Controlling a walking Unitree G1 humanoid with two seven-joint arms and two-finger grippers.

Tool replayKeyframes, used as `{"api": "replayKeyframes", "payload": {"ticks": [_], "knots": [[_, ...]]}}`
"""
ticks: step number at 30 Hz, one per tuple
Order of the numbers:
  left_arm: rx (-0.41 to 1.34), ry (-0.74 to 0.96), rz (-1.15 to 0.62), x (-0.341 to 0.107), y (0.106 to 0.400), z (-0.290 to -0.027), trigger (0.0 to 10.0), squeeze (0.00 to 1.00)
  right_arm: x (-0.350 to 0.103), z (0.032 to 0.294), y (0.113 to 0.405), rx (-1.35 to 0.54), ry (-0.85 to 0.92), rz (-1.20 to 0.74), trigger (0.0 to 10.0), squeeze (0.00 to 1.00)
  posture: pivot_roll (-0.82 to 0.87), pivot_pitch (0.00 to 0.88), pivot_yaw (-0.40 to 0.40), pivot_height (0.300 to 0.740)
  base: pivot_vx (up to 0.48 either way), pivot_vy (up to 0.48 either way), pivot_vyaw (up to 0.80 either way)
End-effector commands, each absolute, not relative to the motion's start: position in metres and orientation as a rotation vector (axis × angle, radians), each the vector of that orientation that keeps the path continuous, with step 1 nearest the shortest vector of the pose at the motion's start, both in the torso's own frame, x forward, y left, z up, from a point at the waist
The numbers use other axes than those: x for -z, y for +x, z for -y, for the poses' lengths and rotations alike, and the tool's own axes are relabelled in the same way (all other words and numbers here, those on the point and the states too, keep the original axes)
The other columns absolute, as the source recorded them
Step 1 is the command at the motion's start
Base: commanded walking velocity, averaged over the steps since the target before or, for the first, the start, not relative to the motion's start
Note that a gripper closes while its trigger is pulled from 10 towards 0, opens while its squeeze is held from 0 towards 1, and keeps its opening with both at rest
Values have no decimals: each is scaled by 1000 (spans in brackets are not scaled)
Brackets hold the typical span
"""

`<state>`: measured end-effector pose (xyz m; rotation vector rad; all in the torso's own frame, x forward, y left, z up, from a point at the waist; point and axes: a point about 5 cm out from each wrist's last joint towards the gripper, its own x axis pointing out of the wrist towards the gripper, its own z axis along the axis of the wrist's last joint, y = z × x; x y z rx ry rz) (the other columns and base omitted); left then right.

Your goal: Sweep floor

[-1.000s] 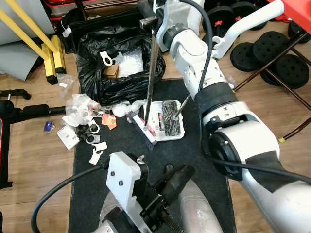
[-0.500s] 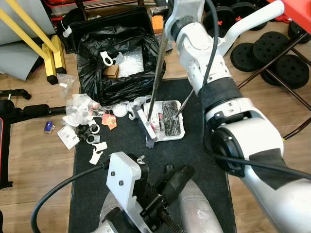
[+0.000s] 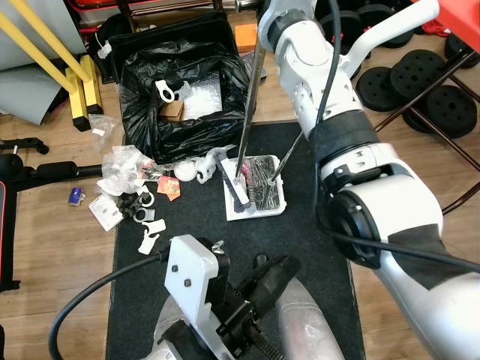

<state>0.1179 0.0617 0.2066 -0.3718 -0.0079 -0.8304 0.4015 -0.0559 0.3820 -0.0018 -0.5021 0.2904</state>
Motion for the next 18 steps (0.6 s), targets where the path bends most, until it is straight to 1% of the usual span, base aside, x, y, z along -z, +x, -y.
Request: {"api": "replayKeyframes", "payload": {"ticks": [1, 4, 5, 7, 8, 10, 11, 12, 15, 17, 18], "knots": [[846, -377, -24, -205, 114, -61, 10000, 0, -404, 40, 388, -395, 49, 601, 10000, 0, -33, 421, -53, 740, 0, 0, 0], [841, -371, -26, -204, 115, -62, 10000, 0, -401, 33, 386, -487, 144, 561, 10000, 0, -34, 411, -54, 740, 0, 0, 0], [841, -371, -26, -204, 115, -62, 10000, 0, -401, 33, 386, -487, 144, 561, 10000, 0, -34, 411, -54, 740, 0, 0, 0], [836, -364, -27, -203, 117, -64, 10000, 0, -399, 32, 385, -546, 193, 512, 10000, 0, -38, 398, -54, 740, 0, 0, 0], [836, -364, -27, -203, 117, -64, 10000, 0, -399, 32, 385, -546, 193, 512, 10000, 0, -38, 398, -54, 740, 0, 0, 0], [822, -373, -28, -199, 123, -67, 10000, 0, -398, 31, 381, -617, 220, 486, 10000, 0, -45, 357, -53, 740, 0, 0, 0], [822, -373, -28, -199, 123, -67, 10000, 0, -398, 31, 381, -617, 220, 486, 10000, 0, -45, 357, -53, 740, 0, 0, 0], [816, -385, -30, -197, 126, -68, 10000, 0, -396, 30, 379, -655, 233, 471, 10000, 0, -45, 340, -53, 740, 0, 0, 0], [813, -392, -33, -196, 128, -69, 10000, 0, -395, 30, 376, -686, 237, 461, 10000, 0, -45, 334, -53, 740, 0, 0, 0], [797, -401, -43, -189, 137, -75, 10000, 0, -384, 29, 368, -797, 211, 459, 10000, 0, -55, 247, -52, 740, 0, 0, 266], [797, -401, -43, -189, 137, -75, 10000, 0, -384, 29, 368, -797, 211, 459, 10000, 0, -55, 247, -52, 740, 0, 0, 531]]}}
